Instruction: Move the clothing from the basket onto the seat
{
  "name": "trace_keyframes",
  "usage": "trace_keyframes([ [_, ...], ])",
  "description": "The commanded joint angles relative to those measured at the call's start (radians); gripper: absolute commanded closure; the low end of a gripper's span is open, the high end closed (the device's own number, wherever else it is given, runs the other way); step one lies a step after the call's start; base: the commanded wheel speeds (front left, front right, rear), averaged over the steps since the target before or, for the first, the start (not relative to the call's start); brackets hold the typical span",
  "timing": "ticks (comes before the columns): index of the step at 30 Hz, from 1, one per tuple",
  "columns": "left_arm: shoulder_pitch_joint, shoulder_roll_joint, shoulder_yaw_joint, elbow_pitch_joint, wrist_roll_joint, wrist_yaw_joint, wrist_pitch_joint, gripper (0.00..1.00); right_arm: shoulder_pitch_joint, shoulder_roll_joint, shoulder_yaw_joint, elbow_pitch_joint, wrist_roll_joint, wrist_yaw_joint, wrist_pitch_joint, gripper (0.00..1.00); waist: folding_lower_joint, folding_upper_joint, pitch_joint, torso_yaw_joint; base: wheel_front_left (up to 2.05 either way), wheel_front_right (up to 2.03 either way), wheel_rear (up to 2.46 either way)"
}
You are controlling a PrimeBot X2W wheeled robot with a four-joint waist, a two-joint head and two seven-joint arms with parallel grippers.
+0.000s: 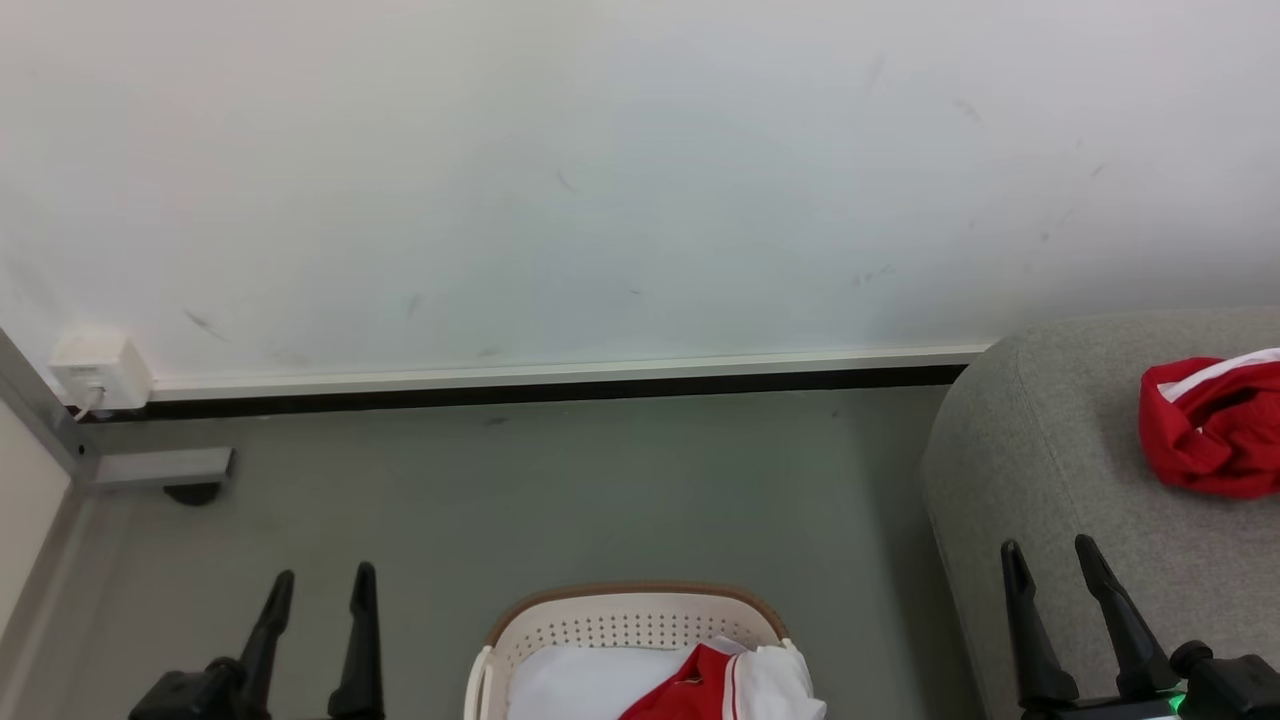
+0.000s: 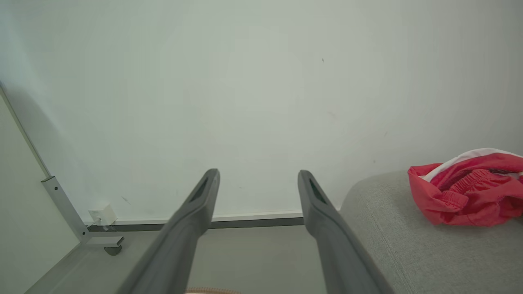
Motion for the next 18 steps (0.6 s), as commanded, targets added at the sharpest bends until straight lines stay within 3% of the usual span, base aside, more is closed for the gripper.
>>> trace_keyframes([
  [1,0.015,-0.013,0.015,0.012,0.022,-0.016,-0.001,0.0,-0.005,0.001,0.0,0.007,-0.01,-0.002,-0.007,0.0,0.0001,-0.0001,0.001,-0.003,0.0,0.0,0.0],
  [18,0.007,-0.098,0.084,0.076,0.102,-0.105,-0.001,0.0,-0.039,0.012,0.008,0.02,-0.011,-0.002,0.006,0.0,0.0001,-0.0001,0.003,-0.023,0.0,0.0,0.0],
])
